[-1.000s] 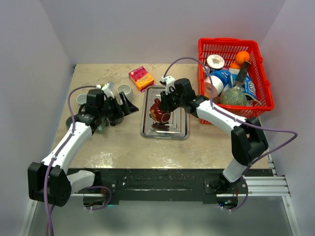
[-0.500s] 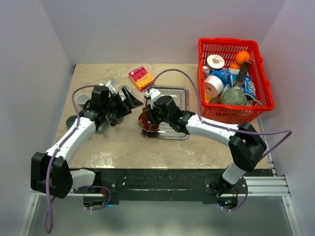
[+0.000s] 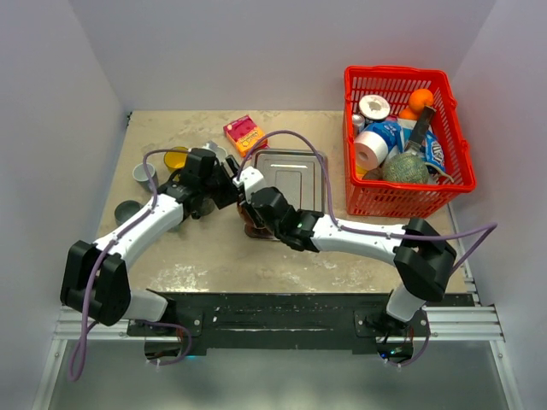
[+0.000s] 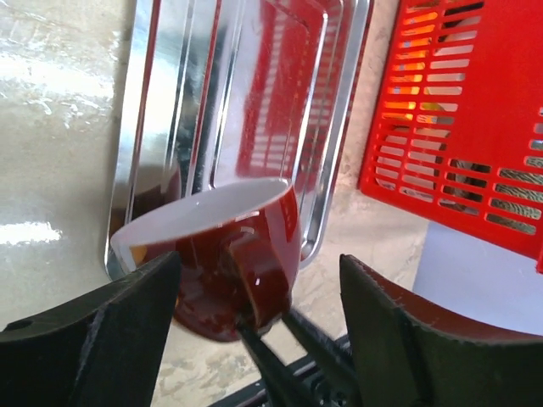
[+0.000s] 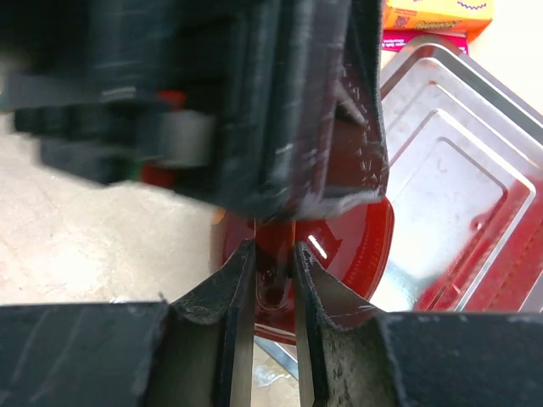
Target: Turn the mug right side up
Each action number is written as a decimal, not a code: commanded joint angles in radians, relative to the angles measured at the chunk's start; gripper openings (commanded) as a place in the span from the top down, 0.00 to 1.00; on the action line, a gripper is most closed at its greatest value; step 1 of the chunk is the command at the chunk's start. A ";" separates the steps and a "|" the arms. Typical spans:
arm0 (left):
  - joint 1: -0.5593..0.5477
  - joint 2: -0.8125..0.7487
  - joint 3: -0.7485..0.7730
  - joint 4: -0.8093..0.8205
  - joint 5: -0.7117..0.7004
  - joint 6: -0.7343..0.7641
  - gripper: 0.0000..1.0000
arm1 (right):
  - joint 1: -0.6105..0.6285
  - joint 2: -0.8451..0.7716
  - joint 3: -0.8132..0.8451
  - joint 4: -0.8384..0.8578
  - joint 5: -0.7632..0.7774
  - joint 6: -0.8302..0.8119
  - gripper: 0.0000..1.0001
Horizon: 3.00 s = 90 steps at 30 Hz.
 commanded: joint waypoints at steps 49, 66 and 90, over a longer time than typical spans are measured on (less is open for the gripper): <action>-0.092 -0.042 0.060 -0.015 -0.275 0.257 1.00 | 0.036 -0.074 -0.009 0.033 0.119 0.164 0.43; -0.092 -0.232 -0.043 0.139 -0.298 0.434 1.00 | 0.031 -0.229 -0.080 -0.239 0.111 0.461 0.32; -0.092 -0.565 -0.363 0.255 -0.376 0.517 1.00 | -0.142 0.028 -0.086 -0.325 -0.117 0.630 0.37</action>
